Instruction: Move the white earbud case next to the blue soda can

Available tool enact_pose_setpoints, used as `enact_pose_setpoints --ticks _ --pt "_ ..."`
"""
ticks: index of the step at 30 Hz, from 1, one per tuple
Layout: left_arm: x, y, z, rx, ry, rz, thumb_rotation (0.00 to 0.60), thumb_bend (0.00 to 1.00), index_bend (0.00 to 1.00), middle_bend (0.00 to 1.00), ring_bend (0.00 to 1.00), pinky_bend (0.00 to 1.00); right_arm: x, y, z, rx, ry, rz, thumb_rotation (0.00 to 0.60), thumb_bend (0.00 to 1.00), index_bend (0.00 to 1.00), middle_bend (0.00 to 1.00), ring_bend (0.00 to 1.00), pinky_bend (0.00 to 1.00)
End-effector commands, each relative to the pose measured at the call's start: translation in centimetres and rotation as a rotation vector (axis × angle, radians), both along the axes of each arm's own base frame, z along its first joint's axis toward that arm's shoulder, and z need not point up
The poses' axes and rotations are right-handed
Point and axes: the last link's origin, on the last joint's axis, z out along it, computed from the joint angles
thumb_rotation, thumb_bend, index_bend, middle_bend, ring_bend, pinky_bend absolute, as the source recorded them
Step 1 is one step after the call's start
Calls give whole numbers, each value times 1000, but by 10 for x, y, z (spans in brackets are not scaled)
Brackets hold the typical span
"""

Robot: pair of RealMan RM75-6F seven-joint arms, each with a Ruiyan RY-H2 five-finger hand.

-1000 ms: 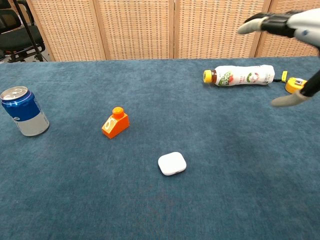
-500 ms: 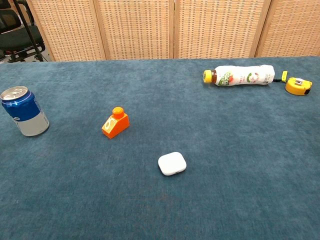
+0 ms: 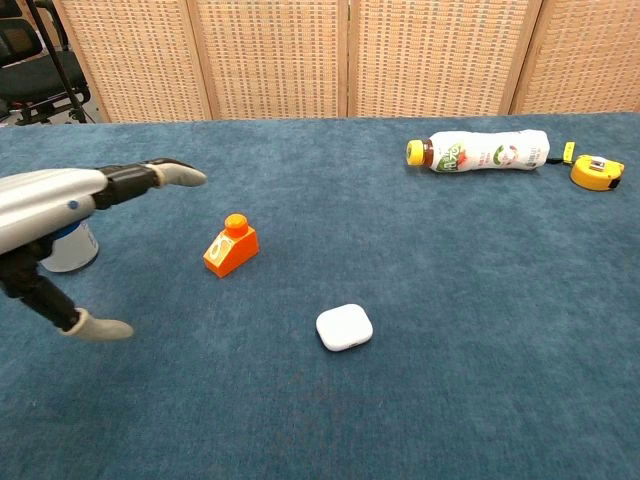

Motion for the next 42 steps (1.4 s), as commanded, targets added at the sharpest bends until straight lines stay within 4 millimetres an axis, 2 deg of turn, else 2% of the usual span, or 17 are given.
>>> enact_pose_setpoints --ticks 1,4,7,18,32,42 --pt "41 17 -33 -55 16 -44 600 130 110 0 0 0 0 0 0 6 -3 4 600 0 0 0 0 0" --pt "60 34 -54 -87 31 -68 600 160 120 0 0 0 1 1 -1 14 0 7 600 0 0 0 0 0" --pt "70 48 -72 -113 44 -70 600 168 123 0 0 0 2 1 -3 14 7 8 600 0 0 0 0 0" --pt "95 63 -96 -186 21 -109 600 176 153 0 0 0 2 0 -5 15 17 1 600 0 0 0 0 0" --pt "101 63 -126 -239 -16 -86 600 195 154 0 0 0 1 0 -4 11 16 -6 600 0 0 0 0 0" --pt "93 67 -136 -231 -38 -24 600 191 153 0 0 0 -3 -2 -1 4 7 -13 600 0 0 0 0 0"
